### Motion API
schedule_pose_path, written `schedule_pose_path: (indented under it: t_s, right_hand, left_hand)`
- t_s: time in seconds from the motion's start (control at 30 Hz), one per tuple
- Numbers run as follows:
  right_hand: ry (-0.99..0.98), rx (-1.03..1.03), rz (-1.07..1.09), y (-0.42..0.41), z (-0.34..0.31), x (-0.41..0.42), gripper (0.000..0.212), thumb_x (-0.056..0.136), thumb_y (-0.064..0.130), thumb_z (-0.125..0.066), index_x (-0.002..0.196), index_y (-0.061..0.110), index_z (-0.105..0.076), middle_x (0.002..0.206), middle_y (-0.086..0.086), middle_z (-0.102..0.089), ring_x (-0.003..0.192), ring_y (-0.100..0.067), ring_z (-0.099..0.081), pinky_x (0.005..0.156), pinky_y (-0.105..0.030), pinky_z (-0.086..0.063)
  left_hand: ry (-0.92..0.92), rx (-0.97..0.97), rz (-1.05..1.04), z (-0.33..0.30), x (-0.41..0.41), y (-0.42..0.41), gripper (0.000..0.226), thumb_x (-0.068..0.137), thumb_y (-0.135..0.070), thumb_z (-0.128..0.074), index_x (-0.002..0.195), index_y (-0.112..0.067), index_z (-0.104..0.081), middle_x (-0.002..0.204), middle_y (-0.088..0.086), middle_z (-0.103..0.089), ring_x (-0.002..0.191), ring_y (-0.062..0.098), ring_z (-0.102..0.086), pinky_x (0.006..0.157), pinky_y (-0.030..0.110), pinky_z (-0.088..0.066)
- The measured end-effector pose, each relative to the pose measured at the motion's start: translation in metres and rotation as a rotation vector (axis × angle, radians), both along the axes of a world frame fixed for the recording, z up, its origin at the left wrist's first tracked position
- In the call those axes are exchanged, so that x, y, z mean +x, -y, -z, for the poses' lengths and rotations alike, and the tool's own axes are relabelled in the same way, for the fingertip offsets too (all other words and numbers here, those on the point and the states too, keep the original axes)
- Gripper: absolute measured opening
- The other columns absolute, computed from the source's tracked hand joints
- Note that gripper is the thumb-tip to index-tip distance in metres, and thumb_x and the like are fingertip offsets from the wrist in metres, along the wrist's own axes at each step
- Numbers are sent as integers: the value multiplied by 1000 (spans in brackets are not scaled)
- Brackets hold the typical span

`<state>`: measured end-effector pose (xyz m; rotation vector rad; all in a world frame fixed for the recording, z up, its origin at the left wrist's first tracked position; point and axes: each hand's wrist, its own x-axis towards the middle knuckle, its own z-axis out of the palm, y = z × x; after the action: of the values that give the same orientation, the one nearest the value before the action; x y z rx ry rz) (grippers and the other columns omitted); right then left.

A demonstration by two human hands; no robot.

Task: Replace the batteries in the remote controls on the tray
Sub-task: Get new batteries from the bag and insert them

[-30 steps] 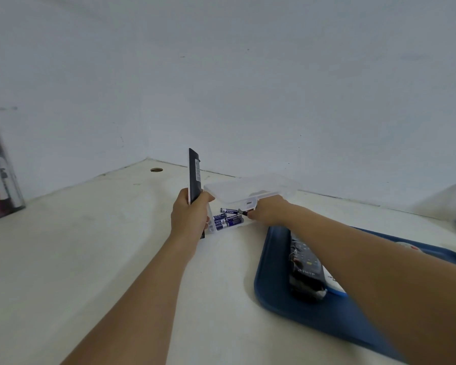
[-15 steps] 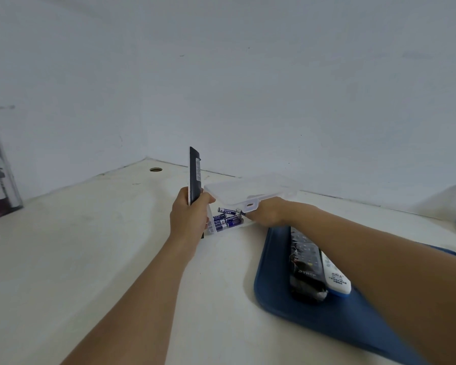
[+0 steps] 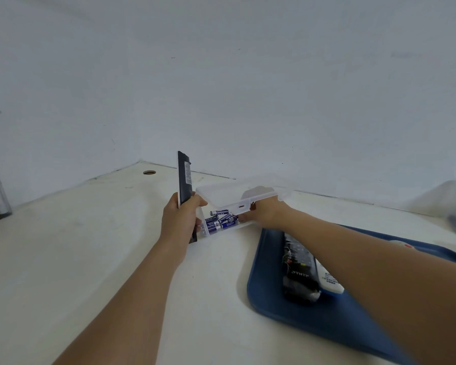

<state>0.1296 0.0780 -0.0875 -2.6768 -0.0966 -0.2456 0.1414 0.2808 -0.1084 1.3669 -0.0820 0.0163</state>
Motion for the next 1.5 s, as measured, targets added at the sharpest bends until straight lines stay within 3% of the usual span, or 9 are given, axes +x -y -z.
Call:
schedule_pose_path:
  t_s: [0.23,0.47,0.83,0.93,1.03,1.13,1.23,1.3,1.5]
  right_hand:
    - [-97,232,-5,0,-16,-16,46,91,-11,-54,59,22,-51,51,17,-54,40,13,-48,43,-3,-33]
    - [-258,141,-15,-8,-23,-20,22,97,18,-63,75,21,-59,74,9,-53,62,-1,-45,44,-2,-34]
    - [-352,210,62,-9,-25,-19,41,89,37,-73,64,20,-46,65,7,-43,61,-7,-40,52,-15,-31]
    - [-350,226,64,-9,-22,-16,34,83,41,-78,76,12,-62,76,2,-58,74,-12,-54,67,-18,-42]
    - [-341,204,47,-11,-18,-11,57,73,53,-82,111,11,-71,109,-6,-71,102,-22,-64,93,-33,-51]
    - [-357,165,12,-4,-8,0,65,61,67,-80,110,24,-73,112,5,-71,103,-15,-65,97,-31,-52]
    - [-339,121,47,-9,-18,-14,30,77,51,-79,72,24,-68,78,14,-62,73,-4,-57,68,-10,-46]
    - [-291,99,52,-7,-21,-19,32,87,35,-76,62,22,-61,62,9,-52,55,-6,-43,45,-8,-33]
    - [-162,91,27,4,-17,-24,33,88,36,-74,88,3,-74,68,3,-60,61,-9,-50,56,-19,-37]
  left_hand:
    - [-71,-57,48,-1,7,-3,19,85,-17,-69,101,-17,-60,73,6,-55,50,15,-48,51,26,-44]
    - [-71,-63,56,1,7,-2,16,85,-17,-69,98,-16,-60,67,4,-54,51,16,-48,50,25,-45]
    - [-48,-64,57,0,6,-2,19,84,-17,-70,101,-17,-61,73,5,-53,52,15,-48,47,24,-45]
    - [-36,-58,43,-1,6,-2,16,86,-17,-71,98,-18,-61,78,7,-52,53,16,-47,50,26,-45]
    - [-2,-37,20,-1,2,0,18,86,-22,-77,92,-22,-60,78,8,-52,56,17,-46,58,30,-45]
    - [49,10,13,-1,-2,0,30,77,-28,-85,88,-21,-58,70,4,-50,56,18,-44,56,30,-47]
    - [71,44,-28,1,-2,0,29,80,-28,-84,93,-17,-60,70,5,-51,58,19,-46,55,29,-47]
    - [66,51,-43,2,-1,1,28,82,-30,-83,95,-17,-61,69,4,-50,54,18,-46,54,28,-47]
    - [68,64,-52,2,-2,2,26,84,-31,-81,94,-18,-61,69,4,-50,52,15,-45,49,24,-46]
